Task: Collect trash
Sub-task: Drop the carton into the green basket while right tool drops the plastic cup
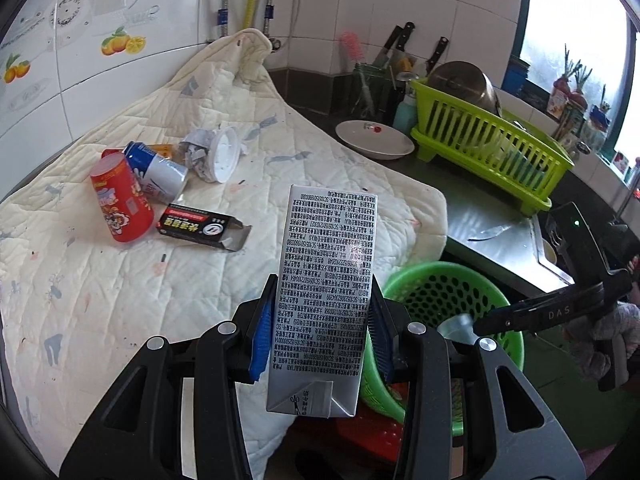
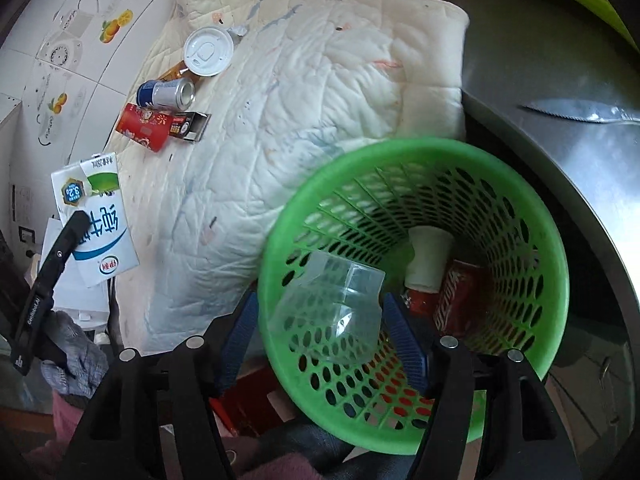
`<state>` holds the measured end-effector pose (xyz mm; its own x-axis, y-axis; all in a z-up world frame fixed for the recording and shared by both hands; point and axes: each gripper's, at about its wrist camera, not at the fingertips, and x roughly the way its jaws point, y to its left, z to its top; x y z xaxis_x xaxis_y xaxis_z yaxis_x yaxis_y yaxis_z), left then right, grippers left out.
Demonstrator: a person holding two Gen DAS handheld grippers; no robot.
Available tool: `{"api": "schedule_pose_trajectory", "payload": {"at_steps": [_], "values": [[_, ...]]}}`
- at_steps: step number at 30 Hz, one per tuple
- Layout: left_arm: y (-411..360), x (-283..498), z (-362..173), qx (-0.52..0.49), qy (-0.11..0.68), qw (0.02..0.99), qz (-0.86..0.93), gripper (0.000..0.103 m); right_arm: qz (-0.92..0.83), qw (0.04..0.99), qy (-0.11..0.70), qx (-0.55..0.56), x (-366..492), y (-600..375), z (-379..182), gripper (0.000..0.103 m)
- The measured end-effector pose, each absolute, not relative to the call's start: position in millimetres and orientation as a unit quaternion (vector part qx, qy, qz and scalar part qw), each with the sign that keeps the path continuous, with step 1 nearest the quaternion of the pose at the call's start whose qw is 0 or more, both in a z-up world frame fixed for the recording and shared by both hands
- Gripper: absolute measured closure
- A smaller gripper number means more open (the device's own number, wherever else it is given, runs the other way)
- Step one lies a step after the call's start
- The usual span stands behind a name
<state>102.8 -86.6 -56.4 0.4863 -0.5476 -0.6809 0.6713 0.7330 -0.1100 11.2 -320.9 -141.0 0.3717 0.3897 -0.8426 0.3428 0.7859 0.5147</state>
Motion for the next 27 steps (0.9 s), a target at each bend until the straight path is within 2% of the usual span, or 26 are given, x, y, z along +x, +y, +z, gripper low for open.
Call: {"api": "schedule_pose_trajectory", "payload": {"at_steps": [8,21,22,24,25,27], "values": [[-126.0,66.6,-68.6,0.101,0.374,0.835,-0.39,0.062,0.001,0.777,0.527,0.345,-34.4,-339.1,-127.4,0.033],[-180.4,35.2,-115.3,0.117,0.435,0.788,-0.419,0.06,-0.041,0.82,0.487,0.299,-77.6,-349.7,-99.4,0.032],[-181.4,34.4,-116.9,0.114,0.44,0.785,-0.421,0.059,-0.041,0.819,0.487,0.3,-79.4,-350.4,-99.4,0.032],[-181.9,31.9,-117.4,0.112,0.438,0.786,-0.421,0.047,-0.042,0.82,0.485,0.301,-81.8,-351.0,-98.6,0.032],[-181.9,31.2,-116.9,0.112,0.437,0.788,-0.419,0.038,-0.041,0.82,0.485,0.302,-82.1,-350.8,-98.4,0.032],[-179.5,29.7,-113.7,0.106,0.433,0.787,-0.426,0.036,-0.04,0.821,0.484,0.3,-82.2,-349.8,-97.3,0.032]]}}
